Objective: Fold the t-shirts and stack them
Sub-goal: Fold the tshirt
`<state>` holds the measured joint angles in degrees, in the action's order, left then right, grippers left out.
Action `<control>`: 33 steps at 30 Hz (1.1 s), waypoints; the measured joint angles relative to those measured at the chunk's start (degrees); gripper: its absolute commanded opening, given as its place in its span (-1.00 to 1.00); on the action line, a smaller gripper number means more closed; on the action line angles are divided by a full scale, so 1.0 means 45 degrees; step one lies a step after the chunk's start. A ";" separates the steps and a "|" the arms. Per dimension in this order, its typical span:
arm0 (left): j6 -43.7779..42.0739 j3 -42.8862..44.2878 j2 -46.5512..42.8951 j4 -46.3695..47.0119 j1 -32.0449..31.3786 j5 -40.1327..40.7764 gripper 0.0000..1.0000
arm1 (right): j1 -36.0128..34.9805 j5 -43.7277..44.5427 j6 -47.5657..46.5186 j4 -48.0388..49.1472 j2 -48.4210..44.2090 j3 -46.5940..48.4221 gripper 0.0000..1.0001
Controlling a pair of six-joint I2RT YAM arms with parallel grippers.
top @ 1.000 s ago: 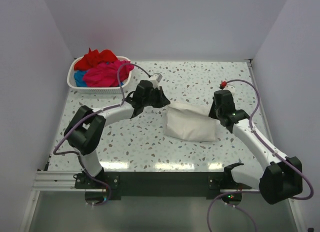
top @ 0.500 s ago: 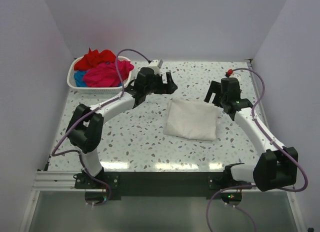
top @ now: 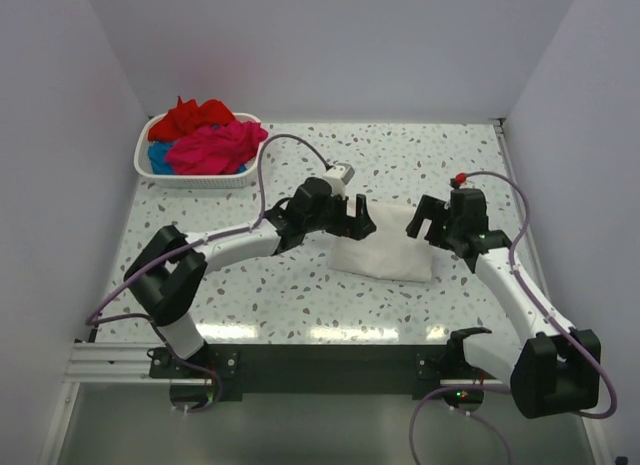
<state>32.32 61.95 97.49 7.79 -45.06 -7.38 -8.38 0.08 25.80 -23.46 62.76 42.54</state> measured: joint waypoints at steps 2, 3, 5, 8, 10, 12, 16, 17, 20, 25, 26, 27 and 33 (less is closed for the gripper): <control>0.0141 -0.0097 0.0010 0.0447 -0.0107 -0.0136 1.00 | 0.0160 -0.0287 0.0078 0.0039 -0.0019 -0.0296 0.97; 0.0267 -0.0209 0.0010 0.0680 -0.0107 -0.0219 1.00 | 0.0209 -0.0369 0.0107 0.0078 -0.0019 -0.0432 0.97; 0.0442 -0.0554 0.0073 0.1137 -0.0097 -0.0340 1.00 | 0.0291 -0.0529 0.0160 0.0087 0.0000 -0.0651 0.97; 0.0753 -0.1122 0.0345 0.1666 -0.0073 -0.0559 1.00 | 0.0384 -0.0607 0.0214 0.0204 0.0136 -0.0962 0.97; 0.0962 -0.1715 0.0500 0.2001 -0.0078 -0.0680 1.00 | 0.0491 -0.0593 0.0253 0.0267 0.0209 -0.1239 0.97; 0.1122 -0.2322 0.0573 0.2152 -0.0078 -0.0738 1.00 | 0.0607 -0.0583 0.0262 0.0262 0.0296 -0.1496 0.97; 0.1355 -0.3317 0.0578 0.2482 -0.0078 -0.0792 1.00 | 0.0787 -0.0593 0.0262 0.0359 0.0568 -0.1836 0.97; 0.1365 -0.3502 0.0578 0.2531 -0.0078 -0.0787 1.00 | 0.0826 -0.0602 0.0262 0.0413 0.0656 -0.1919 0.97; 0.1394 -0.3803 0.0568 0.3031 -0.0078 -0.0792 1.00 | 0.1001 -0.0743 0.0267 0.0612 0.0889 -0.2118 0.97; 0.1389 -0.4007 0.0549 0.3405 -0.0078 -0.0763 1.00 | 0.1511 -0.1277 0.0257 0.1166 0.1384 -0.2244 0.97; 0.1389 -0.4007 0.0549 0.3400 -0.0078 -0.0753 1.00 | 0.1700 -0.1438 0.0257 0.1307 0.1496 -0.2307 0.97; 0.1384 -0.4007 0.0544 0.3400 -0.0078 -0.0729 1.00 | 0.1860 -0.1613 0.0253 0.1438 0.1583 -0.2385 0.97; 0.1268 -0.3526 0.0544 0.2681 -0.0087 -0.0170 1.00 | 0.2715 -0.2866 0.0238 0.2705 0.2069 -0.2613 0.96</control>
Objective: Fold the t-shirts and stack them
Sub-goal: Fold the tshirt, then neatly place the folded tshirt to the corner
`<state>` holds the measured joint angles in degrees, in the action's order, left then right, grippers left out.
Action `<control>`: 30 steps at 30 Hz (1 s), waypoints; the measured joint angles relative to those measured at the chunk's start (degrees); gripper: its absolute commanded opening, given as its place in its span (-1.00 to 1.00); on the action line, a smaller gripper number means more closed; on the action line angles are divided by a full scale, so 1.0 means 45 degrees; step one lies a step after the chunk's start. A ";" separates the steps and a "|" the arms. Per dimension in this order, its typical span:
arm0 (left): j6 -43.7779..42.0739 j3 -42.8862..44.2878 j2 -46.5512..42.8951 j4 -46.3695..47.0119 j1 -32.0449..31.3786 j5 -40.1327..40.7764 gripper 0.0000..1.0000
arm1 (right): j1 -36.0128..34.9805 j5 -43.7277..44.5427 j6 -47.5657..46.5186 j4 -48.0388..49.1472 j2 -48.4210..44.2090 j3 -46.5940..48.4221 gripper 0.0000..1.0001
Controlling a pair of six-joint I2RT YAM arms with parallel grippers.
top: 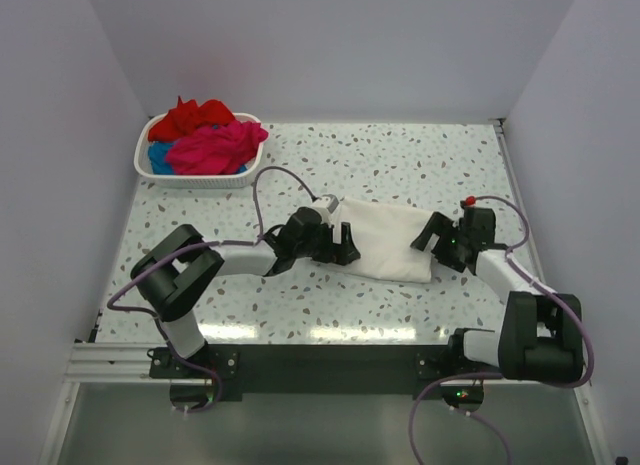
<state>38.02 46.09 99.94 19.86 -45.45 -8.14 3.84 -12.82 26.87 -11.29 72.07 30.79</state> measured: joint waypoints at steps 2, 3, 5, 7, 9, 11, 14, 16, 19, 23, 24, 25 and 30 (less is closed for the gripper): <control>-0.0058 0.0301 0.0000 -0.0296 0.0000 0.0272 1.00 | 0.0029 -0.0403 0.0005 0.0486 0.0219 0.0000 0.95; -0.0141 0.0578 0.0005 -0.0486 0.0000 0.0423 1.00 | 0.0044 -0.0729 0.0005 0.0792 0.0413 0.0000 0.92; -0.0243 0.0855 0.0019 -0.0602 0.0005 0.0549 1.00 | 0.0068 -0.1190 0.0019 0.1326 0.0714 0.0005 0.88; -0.0350 0.1273 0.0194 -0.0656 0.0005 0.0641 1.00 | 0.0083 -0.1778 0.0029 0.1953 0.1093 0.0010 0.82; -0.0403 0.1559 0.0500 -0.0636 0.0005 0.0670 1.00 | 0.0083 -0.2244 0.0087 0.2482 0.1413 0.0010 0.78; -0.0413 0.1603 0.0792 -0.0622 0.0005 0.0670 1.00 | 0.0087 -0.2652 0.0160 0.2895 0.1676 0.0010 0.74; -0.0389 0.1564 0.1243 -0.0418 0.0005 0.0617 1.00 | 0.0073 -0.3060 0.0267 0.3371 0.1943 -0.0015 0.67; -0.0369 0.1530 0.1273 -0.0272 0.0010 0.0597 1.00 | 0.0019 -0.3167 0.0301 0.3599 0.2093 -0.0019 0.61; -0.0350 0.1506 0.1389 0.0049 0.0015 0.0491 1.00 | -0.0146 -0.3274 0.0379 0.3881 0.2293 -0.0029 0.50; -0.0223 0.1477 0.1608 0.0641 0.0015 0.0257 1.00 | -0.0840 -0.3138 0.0491 0.4192 0.2526 0.0010 0.36; -0.0194 0.1467 0.1651 0.0758 0.0015 0.0219 1.00 | -0.1098 -0.3026 0.0525 0.4231 0.2584 0.0044 0.31; -0.0141 0.1452 0.1681 0.0879 0.0015 0.0185 1.00 | -0.1345 -0.2982 0.0578 0.4250 0.2676 0.0092 0.25; -0.0015 0.1443 0.1758 0.1103 0.0039 0.0107 1.00 | -0.2142 -0.2443 0.0733 0.3949 0.3152 0.0457 -0.38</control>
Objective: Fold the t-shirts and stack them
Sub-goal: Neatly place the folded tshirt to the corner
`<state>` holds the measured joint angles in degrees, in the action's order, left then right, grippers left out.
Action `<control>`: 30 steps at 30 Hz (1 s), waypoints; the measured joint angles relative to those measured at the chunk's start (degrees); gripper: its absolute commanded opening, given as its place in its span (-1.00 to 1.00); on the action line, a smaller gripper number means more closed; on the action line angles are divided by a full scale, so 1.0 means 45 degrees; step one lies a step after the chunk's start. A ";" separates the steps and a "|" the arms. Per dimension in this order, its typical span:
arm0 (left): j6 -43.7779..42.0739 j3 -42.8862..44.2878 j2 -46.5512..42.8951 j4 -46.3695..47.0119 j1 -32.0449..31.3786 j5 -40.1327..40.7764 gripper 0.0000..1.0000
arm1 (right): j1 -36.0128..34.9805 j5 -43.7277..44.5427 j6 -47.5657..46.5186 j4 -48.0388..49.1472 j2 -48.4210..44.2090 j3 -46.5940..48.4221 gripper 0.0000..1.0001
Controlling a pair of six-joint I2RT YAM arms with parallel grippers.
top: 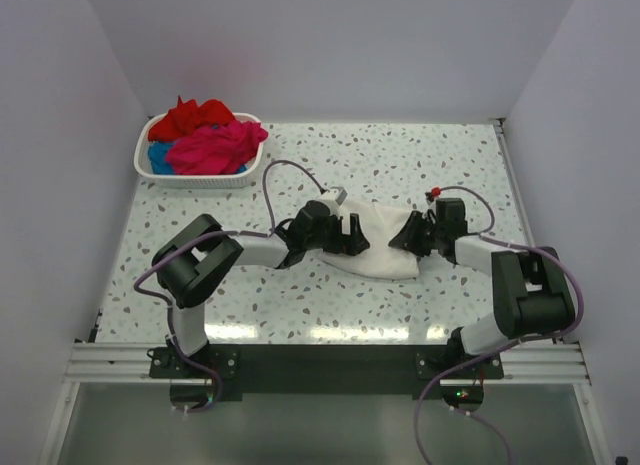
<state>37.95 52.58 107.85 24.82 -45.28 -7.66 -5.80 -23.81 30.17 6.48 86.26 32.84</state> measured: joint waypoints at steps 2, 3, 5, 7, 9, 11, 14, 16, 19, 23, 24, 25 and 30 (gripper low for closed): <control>-0.0010 0.0000 -0.0005 -0.0010 0.0010 0.0000 1.00 | -0.0063 0.0311 -0.0078 -0.0627 0.0121 0.0282 -0.65; -0.0019 0.0000 -0.0019 -0.0029 0.0053 0.0005 1.00 | -0.0073 0.0515 -0.0199 -0.1117 0.0185 0.0539 -0.73; -0.0083 0.0000 -0.0097 -0.0194 0.0107 0.0000 1.00 | -0.0117 0.0952 -0.0515 -0.2181 0.0253 0.1146 -0.91; -0.0228 0.0000 -0.0253 -0.0534 0.0238 -0.0010 1.00 | -0.0146 0.1554 -0.0947 -0.3317 0.0355 0.1987 -0.98; -0.0379 -0.0058 -0.0500 -0.0952 0.0534 -0.0005 1.00 | -0.0126 0.2365 -0.1574 -0.4527 0.0549 0.3162 -0.99; -0.0515 -0.0291 -0.0899 -0.1287 0.0957 0.0039 1.00 | -0.0063 0.3211 -0.2297 -0.5649 0.0908 0.4585 -1.00; -0.0758 -0.0733 -0.1656 -0.1729 0.1574 0.0087 1.00 | 0.0189 0.4367 -0.3400 -0.6907 0.1719 0.6717 -0.98; -0.0908 -0.0928 -0.1996 -0.1836 0.1885 0.0117 1.00 | 0.0481 0.5207 -0.4104 -0.7485 0.2501 0.8053 -0.95; -0.1039 -0.1175 -0.2302 -0.1991 0.2123 0.0121 1.00 | 0.0942 0.6309 -0.5061 -0.8223 0.3963 0.9923 -0.95; -0.1078 -0.1360 -0.2390 -0.2322 0.2132 0.0092 1.00 | 0.1496 0.7179 -0.5867 -0.9049 0.6339 1.2444 -0.96; -0.1098 -0.1394 -0.2399 -0.2409 0.2132 0.0092 1.00 | 0.1622 0.7325 -0.6018 -0.9141 0.6853 1.2968 -0.96; -0.1141 -0.1428 -0.2424 -0.2487 0.2132 0.0092 1.00 | 0.1734 0.7490 -0.6217 -0.9350 0.7344 1.3508 -0.96; -0.1326 -0.1520 -0.2725 -0.3026 0.2132 0.0151 1.00 | 0.2132 0.8403 -0.7106 -0.9996 0.8981 1.5630 -0.95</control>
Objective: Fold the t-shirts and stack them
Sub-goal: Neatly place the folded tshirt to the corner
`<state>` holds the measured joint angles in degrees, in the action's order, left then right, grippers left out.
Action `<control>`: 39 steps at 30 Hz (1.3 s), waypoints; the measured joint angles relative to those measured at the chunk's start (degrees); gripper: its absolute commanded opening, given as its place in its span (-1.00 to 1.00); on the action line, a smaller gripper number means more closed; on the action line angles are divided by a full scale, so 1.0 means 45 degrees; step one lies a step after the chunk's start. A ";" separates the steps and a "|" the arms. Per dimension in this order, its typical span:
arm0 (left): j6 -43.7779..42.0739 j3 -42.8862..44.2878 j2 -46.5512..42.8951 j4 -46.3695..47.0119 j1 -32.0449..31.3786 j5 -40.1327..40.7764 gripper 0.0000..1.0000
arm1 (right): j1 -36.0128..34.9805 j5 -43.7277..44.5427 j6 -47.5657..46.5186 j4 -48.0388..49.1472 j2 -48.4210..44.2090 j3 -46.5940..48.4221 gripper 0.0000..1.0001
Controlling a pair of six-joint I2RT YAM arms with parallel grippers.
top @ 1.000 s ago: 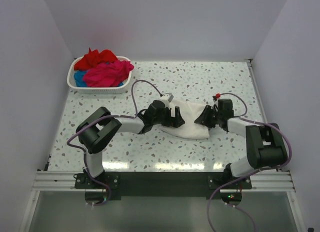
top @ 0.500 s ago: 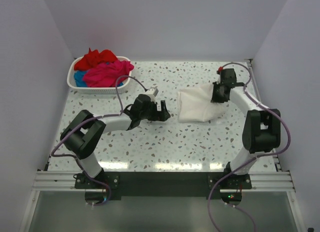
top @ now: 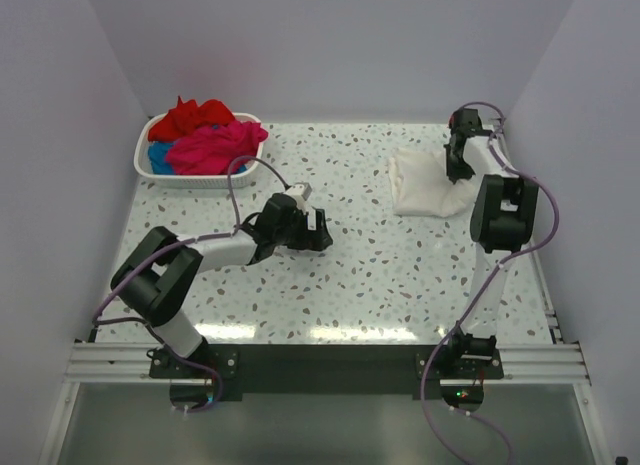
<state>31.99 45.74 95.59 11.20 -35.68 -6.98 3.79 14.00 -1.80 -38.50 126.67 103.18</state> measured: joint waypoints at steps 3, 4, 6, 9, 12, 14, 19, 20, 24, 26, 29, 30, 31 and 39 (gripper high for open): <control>-0.0029 -0.0146 -0.0340 -0.0233 0.0000 0.0083 1.00 | 0.0185 0.0559 -0.0525 -0.0185 0.0578 0.1122 -0.95; -0.0029 -0.0165 -0.0432 -0.0350 0.0000 0.0112 1.00 | 0.0257 0.0763 -0.0695 -0.0228 0.0758 0.1477 -0.95; -0.0029 -0.0238 -0.0597 -0.0471 0.0000 0.0204 1.00 | 0.0423 0.1151 -0.1025 -0.0228 0.1088 0.2171 -0.95; -0.0029 -0.0321 -0.0675 -0.0670 0.0000 0.0335 1.00 | 0.0699 0.1661 -0.1477 -0.0199 0.1613 0.3196 -0.90; -0.0034 -0.0379 -0.0675 -0.0928 0.0000 0.0432 1.00 | 0.0942 0.2016 -0.1851 -0.0189 0.2161 0.4075 -0.88; -0.0039 -0.0384 -0.0675 -0.1098 0.0000 0.0539 1.00 | 0.1083 0.2147 -0.2030 -0.0165 0.2511 0.4590 -0.87; -0.0039 -0.0384 -0.0675 -0.1433 0.0000 0.0680 1.00 | 0.1326 0.2482 -0.2229 -0.0083 0.3215 0.5391 -0.78; -0.0044 -0.0384 -0.0675 -0.1457 0.0000 0.0699 1.00 | 0.1345 0.2535 -0.2273 -0.0049 0.3347 0.5527 -0.78; -0.0049 -0.0379 -0.0675 -0.1481 0.0000 0.0821 1.00 | 0.1360 0.2905 -0.2501 0.0097 0.3725 0.5994 -0.67; -0.0049 -0.0379 -0.0680 -0.1496 0.0000 0.0923 1.00 | 0.1365 0.3089 -0.2521 0.0175 0.3759 0.6057 -0.21; -0.0058 -0.0379 -0.0753 -0.1671 0.0000 0.1069 1.00 | 0.1375 0.3371 -0.2599 0.0554 0.3745 0.6076 0.78; -0.0058 -0.0379 -0.0777 -0.1749 0.0000 0.1107 1.00 | 0.1389 0.3415 -0.2560 0.0680 0.3711 0.6062 0.97; -0.0058 -0.0379 -0.0821 -0.1826 0.0000 0.1156 1.00 | 0.1394 0.3439 -0.2550 0.0787 0.3662 0.5994 0.97; -0.0063 -0.0384 -0.1540 -0.2161 0.0000 0.1292 1.00 | 0.1404 0.3376 -0.2263 0.2016 0.0665 0.2773 0.97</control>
<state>31.70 44.01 88.66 1.48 -35.68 -1.17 10.11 29.19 -11.99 -29.43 129.67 115.66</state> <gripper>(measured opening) 0.997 0.985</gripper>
